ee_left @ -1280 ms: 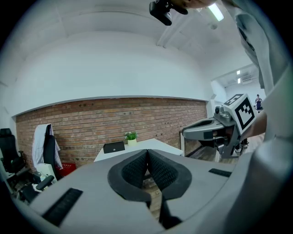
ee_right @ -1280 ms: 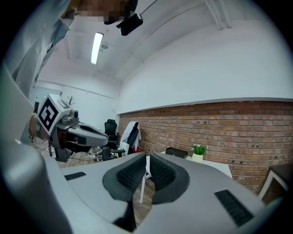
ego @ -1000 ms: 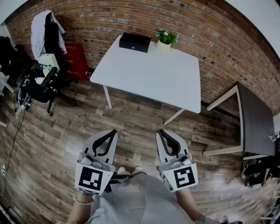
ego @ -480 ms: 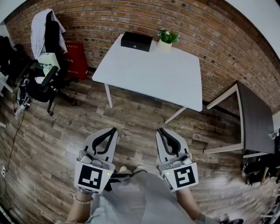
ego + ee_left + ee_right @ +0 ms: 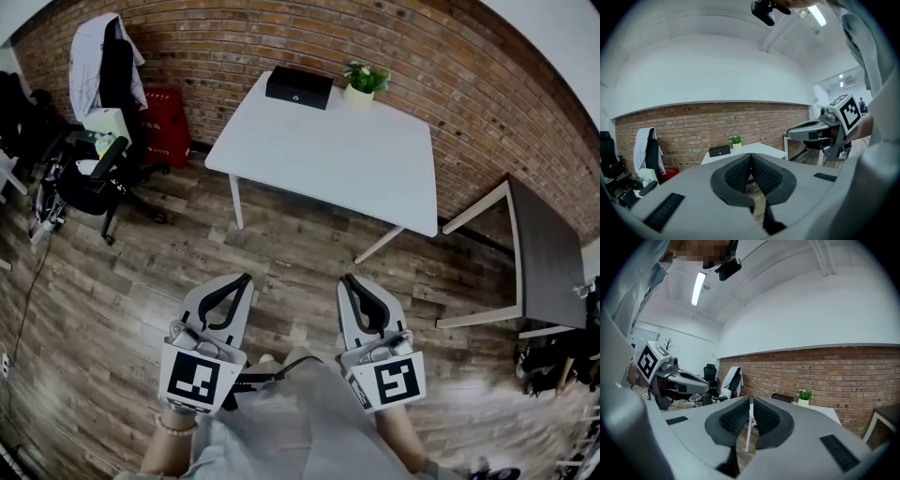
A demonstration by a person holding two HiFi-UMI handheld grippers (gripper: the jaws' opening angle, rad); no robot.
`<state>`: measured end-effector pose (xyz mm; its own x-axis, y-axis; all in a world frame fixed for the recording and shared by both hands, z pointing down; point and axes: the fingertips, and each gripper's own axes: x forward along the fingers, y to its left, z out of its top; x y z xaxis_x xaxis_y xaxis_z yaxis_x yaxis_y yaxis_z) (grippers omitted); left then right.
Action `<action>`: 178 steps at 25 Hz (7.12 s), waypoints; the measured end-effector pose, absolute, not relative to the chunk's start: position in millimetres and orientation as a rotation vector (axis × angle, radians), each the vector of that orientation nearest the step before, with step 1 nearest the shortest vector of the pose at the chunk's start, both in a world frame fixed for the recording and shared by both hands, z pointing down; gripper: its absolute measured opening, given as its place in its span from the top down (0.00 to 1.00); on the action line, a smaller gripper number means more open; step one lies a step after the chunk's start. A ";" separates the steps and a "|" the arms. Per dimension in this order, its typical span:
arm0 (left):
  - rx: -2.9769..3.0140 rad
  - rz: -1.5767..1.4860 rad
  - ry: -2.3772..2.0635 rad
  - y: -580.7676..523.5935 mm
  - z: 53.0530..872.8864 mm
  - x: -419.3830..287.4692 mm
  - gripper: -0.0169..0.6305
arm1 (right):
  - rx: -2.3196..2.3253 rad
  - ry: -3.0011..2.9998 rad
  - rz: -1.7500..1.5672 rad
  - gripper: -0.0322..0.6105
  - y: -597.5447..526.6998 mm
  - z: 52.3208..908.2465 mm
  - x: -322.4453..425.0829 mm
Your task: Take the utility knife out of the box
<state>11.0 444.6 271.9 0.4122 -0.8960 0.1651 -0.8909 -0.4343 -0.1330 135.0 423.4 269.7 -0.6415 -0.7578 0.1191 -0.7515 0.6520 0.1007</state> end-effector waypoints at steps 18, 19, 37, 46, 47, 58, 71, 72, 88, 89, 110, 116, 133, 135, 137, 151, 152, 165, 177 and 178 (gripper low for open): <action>-2.566 -0.364 1.681 380.5 272.9 1.0 0.95 | 1.196 -2.761 -0.053 0.87 353.0 278.9 120.8; -2.559 -0.365 1.688 372.5 272.3 0.2 0.95 | 1.191 -2.766 -0.053 0.87 344.3 278.2 120.1; -2.505 -0.404 1.805 206.9 280.5 -9.6 0.95 | 1.044 -2.809 -0.041 0.87 164.1 286.0 103.8; -2.487 -0.397 1.850 128.5 277.9 -3.7 0.95 | 0.973 -2.816 -0.038 0.87 84.9 287.8 105.0; -2.486 -0.396 1.856 123.0 277.8 -3.4 0.95 | 0.966 -2.818 -0.040 0.87 78.7 287.9 105.0; -2.469 -0.408 1.876 96.2 278.3 3.6 0.95 | 0.952 -2.816 -0.040 0.87 51.7 288.9 113.6; -2.500 -0.405 1.794 54.0 276.9 1.4 0.95 | 1.062 -2.791 -0.047 0.87 24.3 288.7 120.5; -2.504 -0.406 1.786 48.2 276.8 0.9 0.95 | 1.074 -2.786 -0.047 0.87 20.5 288.2 120.9; -2.657 -0.433 1.635 -69.0 296.3 -34.1 0.95 | 1.261 -2.663 0.010 0.87 -67.1 295.1 94.6; -2.669 -0.439 1.629 -76.7 299.9 -37.7 0.95 | 1.271 -2.652 0.018 0.87 -72.6 297.6 92.4; -2.846 -0.559 1.493 -223.8 380.4 -62.5 0.93 | 1.356 -2.527 0.090 0.87 -170.9 355.8 51.3; -2.876 -0.630 1.480 -262.7 411.2 -58.3 0.83 | 1.386 -2.558 0.092 0.87 -196.6 364.0 38.9; -2.886 -0.792 1.616 -350.6 507.4 -60.1 0.82 | 1.413 -2.492 0.176 0.87 -232.3 408.9 37.8; -2.900 -0.810 1.632 -356.2 517.3 -57.8 0.82 | 1.421 -2.485 0.185 0.87 -234.5 412.3 39.0; -2.908 -0.835 1.625 -360.3 526.1 -53.9 0.82 | 1.430 -2.474 0.197 0.87 -235.8 415.4 41.1; -2.822 -0.939 1.611 -378.1 548.7 -45.0 0.81 | 1.449 -2.429 0.228 0.87 -236.1 431.5 52.3; -2.813 -0.938 1.624 -379.1 549.0 -46.1 0.82 | 1.450 -2.426 0.228 0.87 -236.0 431.8 52.4; -2.823 -0.937 1.620 -375.0 547.4 -47.1 0.85 | 1.437 -2.424 0.211 0.87 -232.0 430.2 49.8; -2.818 -0.986 1.625 -346.8 547.8 -46.4 0.85 | 1.411 -2.455 0.205 0.87 -223.8 425.1 48.3; -2.818 -0.988 1.628 -343.8 547.7 -46.3 0.85 | 1.406 -2.460 0.203 0.87 -222.7 424.9 47.4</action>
